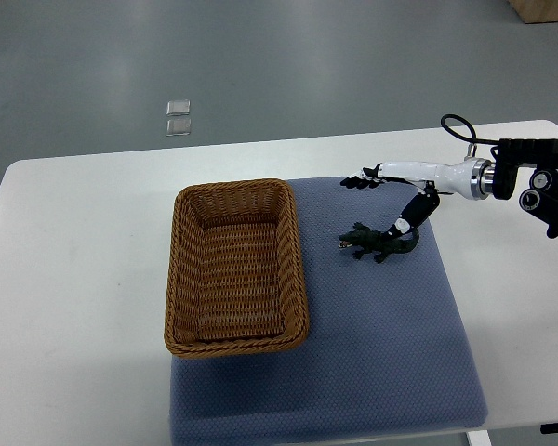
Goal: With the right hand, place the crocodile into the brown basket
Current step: 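Move the right hand down toward the green toy crocodile beside the basket, then close the right hand fingers around the green crocodile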
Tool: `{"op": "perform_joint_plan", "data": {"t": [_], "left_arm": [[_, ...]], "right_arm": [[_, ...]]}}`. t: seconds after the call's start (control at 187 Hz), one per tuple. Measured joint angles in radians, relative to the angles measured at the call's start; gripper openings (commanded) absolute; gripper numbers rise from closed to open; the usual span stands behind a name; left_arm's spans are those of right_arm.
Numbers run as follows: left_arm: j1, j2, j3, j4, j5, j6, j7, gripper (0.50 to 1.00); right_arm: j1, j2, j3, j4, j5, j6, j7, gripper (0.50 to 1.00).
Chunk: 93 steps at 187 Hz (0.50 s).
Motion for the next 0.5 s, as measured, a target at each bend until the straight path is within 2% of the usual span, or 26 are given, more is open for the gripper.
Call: {"op": "perform_joint_plan", "data": {"t": [0.171, 0.498], "left_arm": [[0.0, 0.0, 0.0, 0.0, 0.0, 0.0, 0.0, 1.0], [0.0, 0.0, 0.0, 0.0, 0.0, 0.0, 0.0, 1.0]], "right_arm": [[0.002, 0.0, -0.062, 0.007, -0.044, -0.114, 0.008, 0.93], [-0.017, 0.018, -0.102, 0.025, -0.049, -0.189, 0.009, 0.928]]}}
